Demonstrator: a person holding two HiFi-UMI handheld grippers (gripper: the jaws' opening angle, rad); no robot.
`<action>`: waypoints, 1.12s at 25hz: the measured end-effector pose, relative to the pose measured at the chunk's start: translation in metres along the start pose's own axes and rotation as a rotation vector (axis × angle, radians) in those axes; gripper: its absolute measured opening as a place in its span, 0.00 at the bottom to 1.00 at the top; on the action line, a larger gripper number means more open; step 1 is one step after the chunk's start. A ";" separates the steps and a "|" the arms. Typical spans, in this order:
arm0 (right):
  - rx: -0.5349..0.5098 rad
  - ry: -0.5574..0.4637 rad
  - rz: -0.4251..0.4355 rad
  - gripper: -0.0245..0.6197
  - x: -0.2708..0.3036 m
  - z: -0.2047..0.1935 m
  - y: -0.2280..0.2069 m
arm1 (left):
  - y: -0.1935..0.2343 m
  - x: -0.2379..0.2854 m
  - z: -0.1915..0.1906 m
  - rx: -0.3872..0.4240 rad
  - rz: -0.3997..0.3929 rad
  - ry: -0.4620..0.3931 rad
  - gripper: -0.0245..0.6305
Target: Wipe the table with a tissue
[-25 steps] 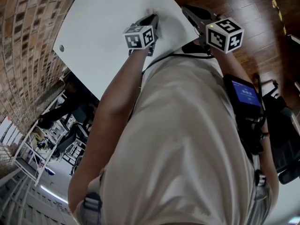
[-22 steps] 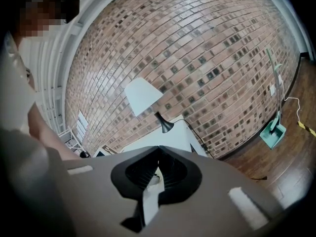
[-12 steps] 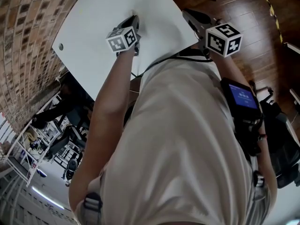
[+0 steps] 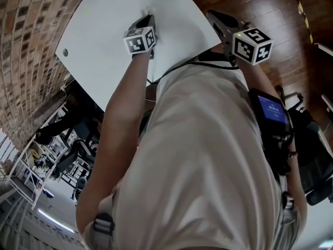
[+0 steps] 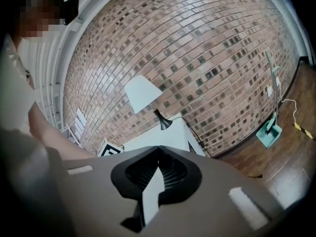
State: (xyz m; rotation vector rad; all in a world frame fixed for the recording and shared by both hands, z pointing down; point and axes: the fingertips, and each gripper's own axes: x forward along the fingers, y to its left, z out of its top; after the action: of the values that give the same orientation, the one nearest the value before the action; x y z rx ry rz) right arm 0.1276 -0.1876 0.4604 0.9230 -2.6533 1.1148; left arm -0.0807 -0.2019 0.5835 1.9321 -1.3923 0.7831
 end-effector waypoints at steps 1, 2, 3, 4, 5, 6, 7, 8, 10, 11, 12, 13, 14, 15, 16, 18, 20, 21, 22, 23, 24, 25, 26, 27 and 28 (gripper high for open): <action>0.005 -0.003 -0.003 0.05 -0.002 -0.001 -0.001 | -0.015 0.006 -0.002 0.033 -0.035 0.010 0.07; 0.009 -0.007 -0.005 0.05 -0.004 -0.001 -0.002 | -0.031 0.013 -0.005 0.060 -0.069 0.020 0.07; 0.011 -0.010 -0.006 0.05 -0.005 -0.002 -0.003 | -0.046 0.018 -0.007 0.079 -0.100 0.029 0.07; 0.012 -0.013 -0.006 0.05 -0.006 -0.002 -0.003 | -0.061 0.022 -0.009 0.091 -0.128 0.040 0.07; 0.013 -0.015 -0.005 0.05 -0.006 -0.002 -0.003 | -0.073 0.024 -0.010 0.097 -0.156 0.051 0.07; 0.014 -0.016 -0.003 0.05 -0.005 -0.001 -0.003 | -0.084 0.026 -0.011 0.099 -0.183 0.063 0.07; 0.014 -0.018 0.000 0.05 -0.003 -0.001 -0.003 | -0.092 0.026 -0.013 0.098 -0.214 0.077 0.07; 0.014 -0.018 0.003 0.05 -0.001 0.000 -0.003 | -0.100 0.026 -0.016 0.093 -0.249 0.096 0.07; 0.014 -0.019 0.011 0.05 0.001 0.002 -0.002 | -0.120 0.022 -0.023 0.073 -0.345 0.139 0.07; 0.013 -0.020 0.014 0.05 0.001 0.003 -0.002 | -0.131 0.019 -0.026 0.071 -0.392 0.155 0.07; 0.012 -0.021 0.016 0.05 0.001 0.003 -0.001 | -0.138 0.015 -0.029 0.080 -0.420 0.158 0.07; 0.011 -0.022 0.018 0.05 0.002 0.004 -0.001 | -0.140 0.011 -0.029 0.093 -0.421 0.144 0.07; 0.010 -0.022 0.020 0.05 0.002 0.004 -0.001 | -0.134 0.008 -0.028 0.095 -0.398 0.117 0.07; 0.009 -0.023 0.020 0.05 0.003 0.005 -0.001 | -0.120 0.006 -0.024 0.079 -0.357 0.085 0.07; 0.008 -0.022 0.020 0.05 0.004 0.005 -0.001 | -0.100 0.004 -0.020 0.045 -0.305 0.053 0.07; 0.008 -0.019 0.019 0.05 0.004 0.004 -0.002 | -0.047 0.000 -0.010 -0.031 -0.171 0.008 0.07; 0.010 -0.013 0.016 0.05 0.003 0.002 -0.002 | 0.007 -0.006 -0.001 -0.073 -0.031 -0.013 0.07; 0.011 -0.010 0.014 0.05 0.003 0.000 -0.002 | 0.029 -0.009 0.001 -0.080 0.023 -0.014 0.07; 0.012 -0.007 0.011 0.05 0.002 -0.002 -0.002 | 0.046 -0.010 0.002 -0.081 0.061 -0.010 0.07; 0.015 -0.005 0.007 0.05 0.000 -0.004 -0.003 | 0.056 -0.011 0.002 -0.077 0.085 -0.003 0.07; 0.018 -0.004 0.002 0.05 -0.001 -0.005 -0.004 | 0.060 -0.010 0.001 -0.069 0.099 0.005 0.07; 0.021 -0.003 -0.004 0.05 -0.002 -0.006 -0.005 | 0.061 -0.008 0.001 -0.060 0.107 0.008 0.07; 0.023 -0.003 -0.010 0.05 -0.003 -0.006 -0.006 | 0.058 -0.007 0.002 -0.053 0.109 0.006 0.07; 0.025 -0.004 -0.015 0.05 -0.004 -0.005 -0.008 | 0.050 -0.005 0.003 -0.047 0.099 0.001 0.07; 0.027 -0.006 -0.018 0.05 -0.005 -0.004 -0.010 | 0.039 -0.002 0.004 -0.036 0.081 0.001 0.07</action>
State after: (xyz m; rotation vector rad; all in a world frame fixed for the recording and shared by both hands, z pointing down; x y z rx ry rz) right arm 0.1372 -0.1878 0.4681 0.9543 -2.6355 1.1481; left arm -0.1179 -0.2134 0.5852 1.8571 -1.4821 0.7912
